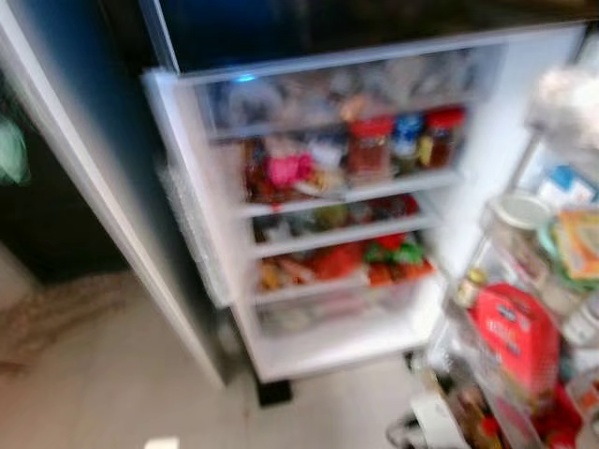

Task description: Restocking fridge

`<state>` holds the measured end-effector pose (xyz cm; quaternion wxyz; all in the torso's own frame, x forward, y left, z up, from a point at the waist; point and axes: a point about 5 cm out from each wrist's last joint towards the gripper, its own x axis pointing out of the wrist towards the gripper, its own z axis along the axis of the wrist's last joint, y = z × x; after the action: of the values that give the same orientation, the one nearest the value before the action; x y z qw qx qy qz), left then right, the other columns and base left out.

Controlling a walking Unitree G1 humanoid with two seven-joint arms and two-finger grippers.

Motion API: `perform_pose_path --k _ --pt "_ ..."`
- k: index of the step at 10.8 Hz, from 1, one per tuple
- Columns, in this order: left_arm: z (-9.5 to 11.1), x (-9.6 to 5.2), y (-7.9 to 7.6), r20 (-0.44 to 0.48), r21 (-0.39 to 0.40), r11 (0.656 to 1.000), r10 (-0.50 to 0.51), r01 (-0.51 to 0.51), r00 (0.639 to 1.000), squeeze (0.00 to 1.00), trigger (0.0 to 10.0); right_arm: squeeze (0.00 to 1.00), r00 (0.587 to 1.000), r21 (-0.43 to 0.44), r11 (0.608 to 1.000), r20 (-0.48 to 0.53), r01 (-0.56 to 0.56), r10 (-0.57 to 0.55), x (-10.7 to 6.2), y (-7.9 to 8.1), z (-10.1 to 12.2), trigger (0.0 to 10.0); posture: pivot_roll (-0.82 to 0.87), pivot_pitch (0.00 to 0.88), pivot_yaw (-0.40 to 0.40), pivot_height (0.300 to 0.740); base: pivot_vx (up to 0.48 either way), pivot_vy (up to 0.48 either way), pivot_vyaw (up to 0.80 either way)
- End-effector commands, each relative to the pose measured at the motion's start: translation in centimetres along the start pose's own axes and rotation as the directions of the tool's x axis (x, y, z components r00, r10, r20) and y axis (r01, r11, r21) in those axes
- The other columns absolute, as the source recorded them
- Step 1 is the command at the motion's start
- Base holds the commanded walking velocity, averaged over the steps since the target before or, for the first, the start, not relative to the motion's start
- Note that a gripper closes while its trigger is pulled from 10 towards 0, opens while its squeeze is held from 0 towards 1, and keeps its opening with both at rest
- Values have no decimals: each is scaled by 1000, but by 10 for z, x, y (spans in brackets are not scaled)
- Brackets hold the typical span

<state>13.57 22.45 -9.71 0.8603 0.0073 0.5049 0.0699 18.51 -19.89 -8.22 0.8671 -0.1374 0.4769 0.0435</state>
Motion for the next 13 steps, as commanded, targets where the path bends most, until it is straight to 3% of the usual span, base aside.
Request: perform_pose_path --k 1,5,13 --pt "5 1 -10 14 -15 999 -39 39 999 0 10000 0 1000 6 1000 -27 16 -16 -2 -7 -10 10000 -124 0 37 740 330 0 0" --pt "5 1 -11 15 -15 999 -41 41 999 0 10000 0 1000 6 1000 -23 17 -17 -2 -8 -10 10000 -129 0 33 740 309 0 0" --pt "4 1 -12 17 -11 999 -35 35 999 0 10000 0 1000 -4 1000 -23 9 -9 -2 -10 -11 10000 -129 0 25 740 0 0 0"
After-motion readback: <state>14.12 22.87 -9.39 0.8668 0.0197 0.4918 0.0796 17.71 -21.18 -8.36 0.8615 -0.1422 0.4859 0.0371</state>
